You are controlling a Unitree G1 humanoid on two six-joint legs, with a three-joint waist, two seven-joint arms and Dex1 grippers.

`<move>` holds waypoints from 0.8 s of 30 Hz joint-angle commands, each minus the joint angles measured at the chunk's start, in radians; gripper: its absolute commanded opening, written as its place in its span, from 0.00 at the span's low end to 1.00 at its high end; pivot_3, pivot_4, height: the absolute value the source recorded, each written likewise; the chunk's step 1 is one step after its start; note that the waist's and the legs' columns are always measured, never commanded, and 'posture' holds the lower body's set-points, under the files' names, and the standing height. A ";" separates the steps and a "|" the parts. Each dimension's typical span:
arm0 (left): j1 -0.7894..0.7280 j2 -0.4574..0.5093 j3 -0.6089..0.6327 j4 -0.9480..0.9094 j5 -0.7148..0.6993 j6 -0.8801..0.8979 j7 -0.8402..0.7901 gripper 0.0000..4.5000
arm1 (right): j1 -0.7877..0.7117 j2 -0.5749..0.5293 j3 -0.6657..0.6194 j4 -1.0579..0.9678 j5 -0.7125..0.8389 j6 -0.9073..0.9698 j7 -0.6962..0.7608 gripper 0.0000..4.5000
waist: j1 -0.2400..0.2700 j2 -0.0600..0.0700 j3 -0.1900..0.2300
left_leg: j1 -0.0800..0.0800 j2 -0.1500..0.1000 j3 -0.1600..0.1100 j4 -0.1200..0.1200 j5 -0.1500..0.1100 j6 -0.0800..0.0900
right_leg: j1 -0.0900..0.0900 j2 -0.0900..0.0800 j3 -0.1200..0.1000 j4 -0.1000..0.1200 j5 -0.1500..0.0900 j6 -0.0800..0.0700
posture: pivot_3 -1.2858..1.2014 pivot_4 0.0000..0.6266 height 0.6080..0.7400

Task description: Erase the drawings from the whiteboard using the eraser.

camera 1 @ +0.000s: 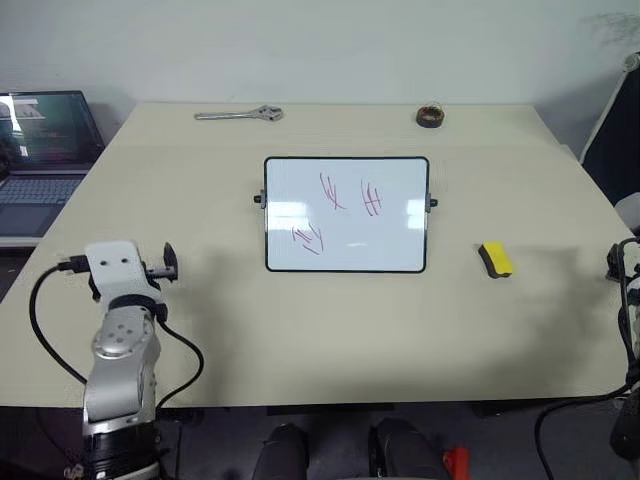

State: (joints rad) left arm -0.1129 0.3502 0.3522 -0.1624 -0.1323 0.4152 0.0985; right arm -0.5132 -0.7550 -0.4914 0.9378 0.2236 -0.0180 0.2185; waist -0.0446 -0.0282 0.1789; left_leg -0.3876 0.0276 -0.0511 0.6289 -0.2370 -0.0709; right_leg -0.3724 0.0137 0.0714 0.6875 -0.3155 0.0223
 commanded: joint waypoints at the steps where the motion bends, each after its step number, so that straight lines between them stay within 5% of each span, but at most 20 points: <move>1: -0.029 -0.003 0.012 -0.005 0.005 -0.015 0.001 1.00 | -0.005 -0.036 -0.029 -0.062 0.030 0.017 0.003 1.00 | 0.000 0.000 0.000 | 0.000 0.000 0.000 0.000 0.000 0.000 | 0.000 0.000 0.000 0.000 0.000 0.000 | 0.52 0.24 1.00; 17: -0.139 0.096 0.052 -0.134 -0.093 -0.058 -0.178 1.00 | 0.232 0.096 -0.023 -0.826 0.212 0.372 0.057 1.00 | 0.004 0.001 0.000 | -0.002 0.001 -0.001 0.001 0.000 0.000 | -0.001 0.000 -0.001 0.000 0.000 0.001 | 0.52 0.24 1.00; 24: -0.307 0.189 -0.156 -0.172 -0.218 0.020 -0.499 1.00 | 0.285 0.141 0.014 -1.001 0.189 0.520 -0.026 1.00 | 0.023 0.000 0.000 | -0.004 0.000 -0.004 0.001 0.000 0.000 | -0.001 0.000 -0.003 0.000 0.000 0.001 | 0.52 0.24 1.00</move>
State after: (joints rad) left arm -0.3905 0.5150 0.2358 -0.2868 -0.3166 0.4472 -0.3094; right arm -0.2403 -0.6059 -0.4750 0.0288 0.4156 0.4507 0.2188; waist -0.0212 -0.0279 0.1790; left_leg -0.3920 0.0274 -0.0555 0.6303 -0.2366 -0.0712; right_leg -0.3740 0.0137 0.0678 0.6874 -0.3151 0.0230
